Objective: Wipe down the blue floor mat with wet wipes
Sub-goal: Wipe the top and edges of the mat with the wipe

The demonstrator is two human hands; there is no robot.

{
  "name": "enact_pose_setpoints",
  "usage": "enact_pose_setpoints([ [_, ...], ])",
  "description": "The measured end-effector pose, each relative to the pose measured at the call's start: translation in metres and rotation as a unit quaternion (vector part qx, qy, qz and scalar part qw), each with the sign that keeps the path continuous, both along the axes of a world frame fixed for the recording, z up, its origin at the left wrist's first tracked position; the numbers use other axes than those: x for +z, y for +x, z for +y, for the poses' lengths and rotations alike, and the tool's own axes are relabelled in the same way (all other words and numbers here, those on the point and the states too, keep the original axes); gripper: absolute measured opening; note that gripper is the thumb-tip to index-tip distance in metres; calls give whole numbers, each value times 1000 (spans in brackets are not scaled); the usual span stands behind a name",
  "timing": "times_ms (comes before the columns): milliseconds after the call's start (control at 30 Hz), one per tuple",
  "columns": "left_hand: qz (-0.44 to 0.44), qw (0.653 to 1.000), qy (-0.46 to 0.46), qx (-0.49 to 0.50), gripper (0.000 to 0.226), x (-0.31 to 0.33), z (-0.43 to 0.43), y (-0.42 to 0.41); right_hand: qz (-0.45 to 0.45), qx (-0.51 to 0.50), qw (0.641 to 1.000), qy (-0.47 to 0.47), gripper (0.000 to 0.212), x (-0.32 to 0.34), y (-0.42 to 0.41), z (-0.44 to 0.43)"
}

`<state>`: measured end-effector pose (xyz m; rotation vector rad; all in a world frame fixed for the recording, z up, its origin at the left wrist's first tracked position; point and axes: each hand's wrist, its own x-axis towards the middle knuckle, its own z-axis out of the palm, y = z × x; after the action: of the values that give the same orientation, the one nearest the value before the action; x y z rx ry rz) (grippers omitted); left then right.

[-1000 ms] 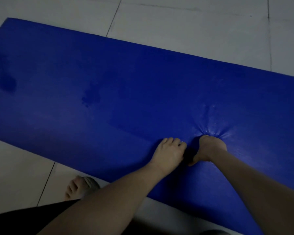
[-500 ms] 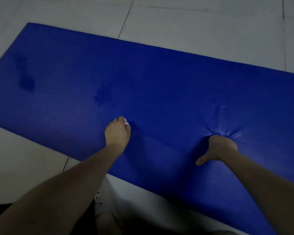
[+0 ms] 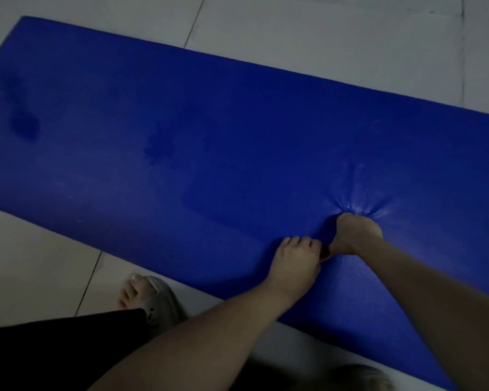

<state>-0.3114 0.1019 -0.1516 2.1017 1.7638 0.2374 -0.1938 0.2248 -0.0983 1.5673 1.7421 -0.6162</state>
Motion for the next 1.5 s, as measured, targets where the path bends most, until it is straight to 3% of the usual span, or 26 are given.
enact_pose_setpoints([
  [100,49,998,36,-23,17,-2,2,-33,-4,6,1000,-25,93,5,-1,1],
  [200,68,995,54,50,9,-5,4,-88,0,-1,999,-39,95,6,0,3],
  [400,128,968,-1,215,3,4,17,-202,9,-3,1000,-29,97,3,0,4],
  [533,100,939,-32,327,12,7,23,-218,9,-2,1000,-23,100,1,2,4],
  [633,35,921,-54,384,17,11,23,-205,16,-26,999,-16,116,-1,6,-1],
  [733,15,927,-71,368,19,16,14,-185,40,-74,996,4,134,3,7,-15],
  [800,1,933,-73,352,20,18,8,-160,45,-86,995,17,134,6,6,-31],
  [900,-22,940,-94,326,20,26,-2,-107,19,-42,999,-25,140,9,5,-68],
  [1000,-63,947,-128,288,17,36,-11,-51,7,32,999,-10,131,7,10,-92],
  [1133,-57,972,-184,131,4,40,-32,6,38,14,998,-43,122,8,14,-88],
  [1300,30,997,-67,-20,12,21,-25,-2,-6,27,998,-53,127,5,4,-78],
  [1500,67,997,-36,10,9,2,-15,-70,-36,19,997,-63,119,4,-3,-70],
])
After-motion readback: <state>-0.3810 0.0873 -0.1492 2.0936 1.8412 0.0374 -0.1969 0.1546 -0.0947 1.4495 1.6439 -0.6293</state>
